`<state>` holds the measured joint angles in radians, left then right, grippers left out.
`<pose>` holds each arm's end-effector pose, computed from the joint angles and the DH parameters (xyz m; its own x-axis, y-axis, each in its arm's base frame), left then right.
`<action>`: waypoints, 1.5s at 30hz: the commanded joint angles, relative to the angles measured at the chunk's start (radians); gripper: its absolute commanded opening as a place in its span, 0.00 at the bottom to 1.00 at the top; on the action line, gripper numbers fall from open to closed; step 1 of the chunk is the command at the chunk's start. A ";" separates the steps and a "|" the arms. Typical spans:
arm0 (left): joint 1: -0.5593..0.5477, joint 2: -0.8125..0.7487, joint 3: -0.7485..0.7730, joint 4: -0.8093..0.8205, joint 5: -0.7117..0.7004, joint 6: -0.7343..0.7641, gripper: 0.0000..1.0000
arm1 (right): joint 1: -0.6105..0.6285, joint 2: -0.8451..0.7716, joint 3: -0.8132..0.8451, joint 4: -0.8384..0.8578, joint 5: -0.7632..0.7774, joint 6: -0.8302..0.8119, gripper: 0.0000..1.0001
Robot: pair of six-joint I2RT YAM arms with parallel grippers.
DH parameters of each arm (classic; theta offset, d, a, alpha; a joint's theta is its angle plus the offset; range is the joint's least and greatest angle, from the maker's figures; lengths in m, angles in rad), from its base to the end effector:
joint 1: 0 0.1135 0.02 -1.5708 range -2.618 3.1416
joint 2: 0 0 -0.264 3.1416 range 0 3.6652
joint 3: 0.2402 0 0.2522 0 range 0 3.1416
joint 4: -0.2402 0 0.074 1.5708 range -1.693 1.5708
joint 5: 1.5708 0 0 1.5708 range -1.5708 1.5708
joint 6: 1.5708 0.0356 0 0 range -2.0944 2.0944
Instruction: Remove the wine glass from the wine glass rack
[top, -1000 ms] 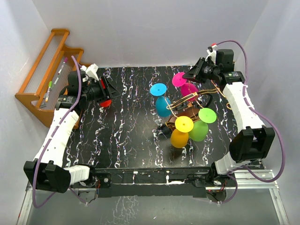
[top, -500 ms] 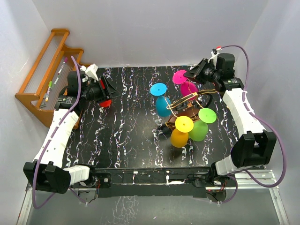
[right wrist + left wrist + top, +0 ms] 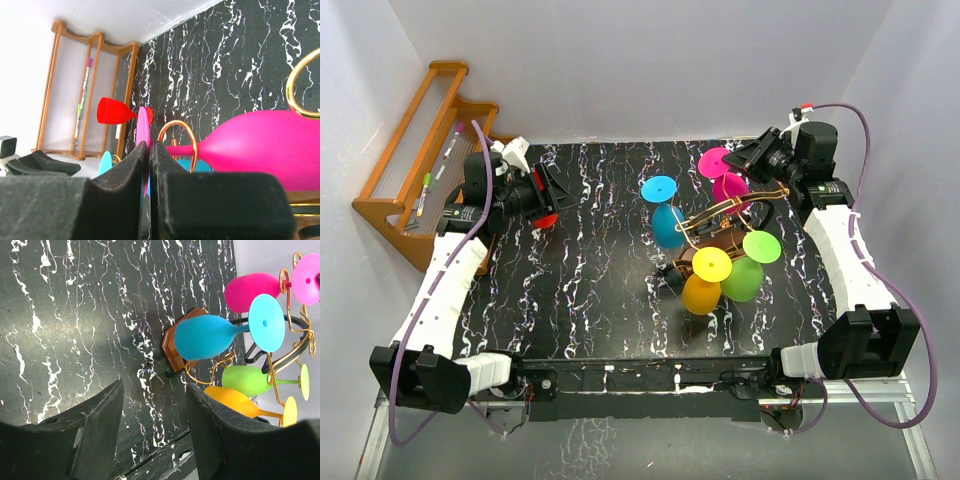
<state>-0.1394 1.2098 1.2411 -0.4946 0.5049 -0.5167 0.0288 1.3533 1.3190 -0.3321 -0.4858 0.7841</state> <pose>0.2588 -0.0537 0.3811 -0.6566 -0.3445 -0.6710 0.2597 0.7320 -0.6299 0.3078 0.0255 0.3851 -0.5792 0.6081 -0.5429 -0.0736 0.6242 0.7778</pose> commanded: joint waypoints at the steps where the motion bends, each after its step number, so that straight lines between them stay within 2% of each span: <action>1: -0.002 -0.041 -0.001 -0.002 0.009 0.007 0.50 | -0.018 -0.048 -0.006 0.068 -0.046 -0.009 0.08; 10: -0.001 -0.049 -0.020 0.008 0.013 0.000 0.50 | -0.016 -0.025 0.019 0.034 -0.244 -0.037 0.08; 17: -0.002 -0.049 -0.013 0.006 0.011 0.000 0.50 | -0.010 0.007 0.040 0.000 -0.323 -0.068 0.08; 25: -0.002 -0.077 0.003 -0.015 -0.004 -0.026 0.50 | 0.068 0.081 0.117 0.099 -0.282 -0.105 0.08; 34: -0.001 -0.139 0.016 -0.058 -0.040 -0.044 0.51 | 0.191 0.255 0.357 0.166 -0.201 -0.161 0.08; 37: -0.002 -0.148 0.027 -0.092 -0.061 -0.031 0.51 | 0.261 0.277 0.413 0.196 -0.142 -0.269 0.08; 39: -0.001 -0.153 0.049 -0.139 -0.112 -0.006 0.51 | 0.343 0.264 0.436 0.211 -0.099 -0.402 0.08; 42: -0.002 -0.167 0.077 -0.224 -0.253 0.035 0.52 | 0.551 0.203 0.405 0.207 0.003 -0.678 0.08; 45: -0.002 -0.189 0.106 -0.290 -0.394 0.030 0.52 | 0.746 0.114 0.283 0.247 0.122 -0.920 0.08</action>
<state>-0.1398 1.0767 1.2816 -0.6655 0.3161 -0.5156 0.5434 1.6161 1.6779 -0.1967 -0.5098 0.2596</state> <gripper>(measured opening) 0.514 0.086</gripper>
